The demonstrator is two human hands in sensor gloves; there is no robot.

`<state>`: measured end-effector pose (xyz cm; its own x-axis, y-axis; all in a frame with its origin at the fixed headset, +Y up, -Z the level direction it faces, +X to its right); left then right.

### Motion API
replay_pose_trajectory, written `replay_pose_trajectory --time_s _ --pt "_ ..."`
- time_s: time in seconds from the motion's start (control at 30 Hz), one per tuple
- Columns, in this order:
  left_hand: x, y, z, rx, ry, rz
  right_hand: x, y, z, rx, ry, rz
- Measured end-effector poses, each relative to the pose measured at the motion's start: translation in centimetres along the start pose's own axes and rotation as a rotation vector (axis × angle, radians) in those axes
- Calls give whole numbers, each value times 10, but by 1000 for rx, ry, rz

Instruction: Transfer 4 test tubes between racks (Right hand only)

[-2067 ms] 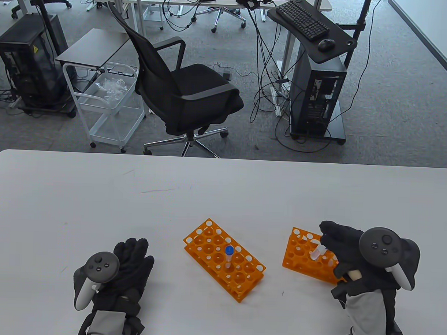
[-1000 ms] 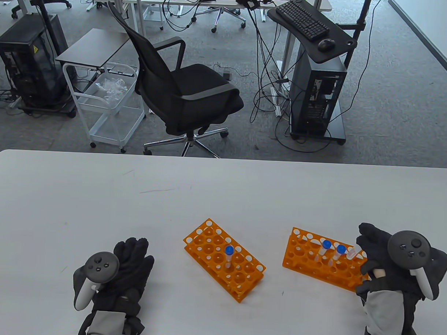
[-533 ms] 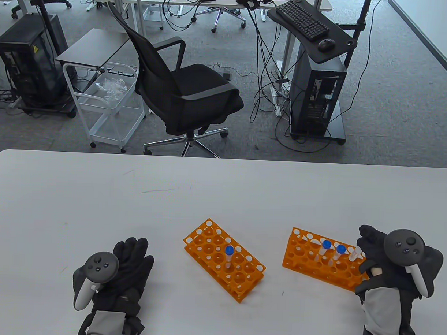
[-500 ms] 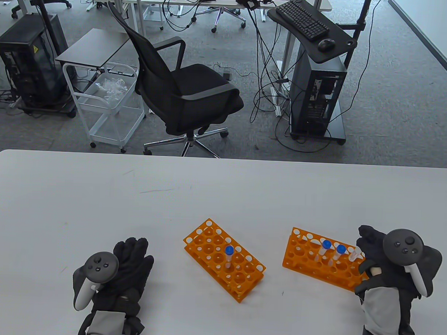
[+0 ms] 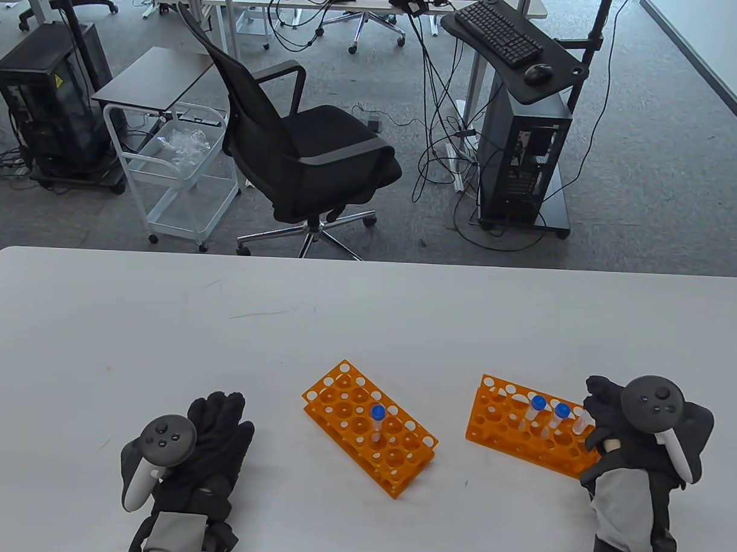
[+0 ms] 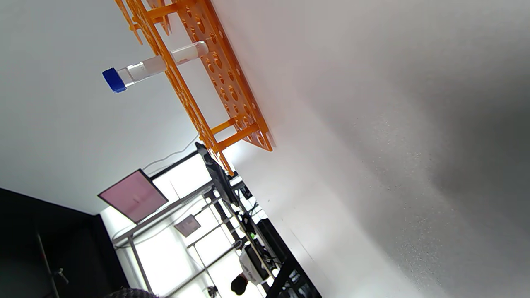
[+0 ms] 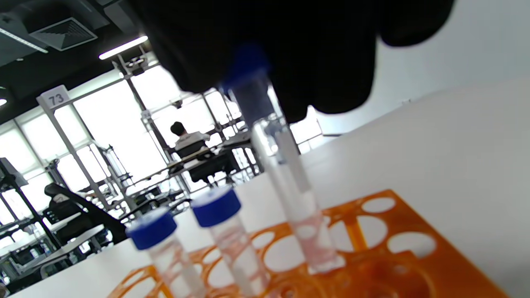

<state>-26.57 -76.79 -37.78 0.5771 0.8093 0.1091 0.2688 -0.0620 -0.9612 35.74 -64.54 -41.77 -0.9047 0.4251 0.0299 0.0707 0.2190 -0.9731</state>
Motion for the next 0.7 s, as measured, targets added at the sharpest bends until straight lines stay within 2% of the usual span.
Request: replay_pose_trajectory --time_s 0.7 --pt "0 0 0 -1 0 -1 -15 3 23 86 17 42"
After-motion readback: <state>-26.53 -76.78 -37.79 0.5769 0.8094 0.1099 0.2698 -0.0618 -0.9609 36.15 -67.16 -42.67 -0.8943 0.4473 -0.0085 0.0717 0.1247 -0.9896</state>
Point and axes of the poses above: the tracker on the back of each hand, its own x axis roughly to the thumb side, its own y axis roughly from the wrist to the fingertips, z = x × y, the point moved 5 cm from there along y, roughly from the wrist to the fingertips, and after that the axes turned 11 degrees about -z, right-handed, at the moved point
